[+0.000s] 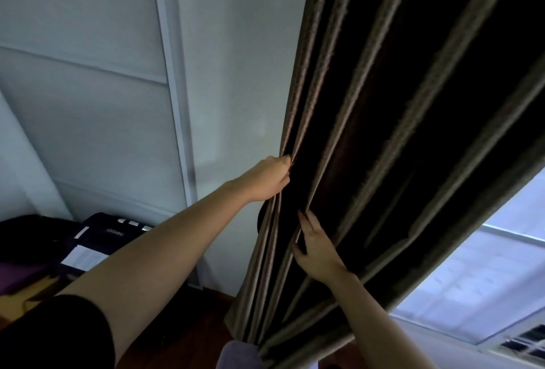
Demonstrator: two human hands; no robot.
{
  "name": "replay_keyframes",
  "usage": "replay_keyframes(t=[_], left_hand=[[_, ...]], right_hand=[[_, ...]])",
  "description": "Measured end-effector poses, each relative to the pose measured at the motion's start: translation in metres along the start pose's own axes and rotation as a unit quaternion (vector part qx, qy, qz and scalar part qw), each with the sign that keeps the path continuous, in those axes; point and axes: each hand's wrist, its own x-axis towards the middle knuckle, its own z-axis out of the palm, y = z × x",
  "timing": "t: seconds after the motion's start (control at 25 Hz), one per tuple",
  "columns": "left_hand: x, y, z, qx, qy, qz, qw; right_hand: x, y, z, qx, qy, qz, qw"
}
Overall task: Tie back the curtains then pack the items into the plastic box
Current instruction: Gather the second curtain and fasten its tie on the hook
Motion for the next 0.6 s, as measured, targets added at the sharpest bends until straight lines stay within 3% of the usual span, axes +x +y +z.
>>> replay_keyframes(t=[0.32,0.48,0.6], left_hand=[[0.005,0.010,0.001,-0.011,-0.043,-0.010,0.999],[0.004,0.043,0.016,-0.034,-0.083,-0.013,0.996],[0.004,0.049,0.019,-0.035,-0.074,-0.003,0.997]], right_hand=[[0.003,-0.017,0.011,-0.027,-0.041,-0.016,0.999],[-0.025,-0.012,0.017,-0.024,-0.038,0.018,0.999],[-0.028,-0.011,0.017,-0.018,-0.052,0.018,0.998]])
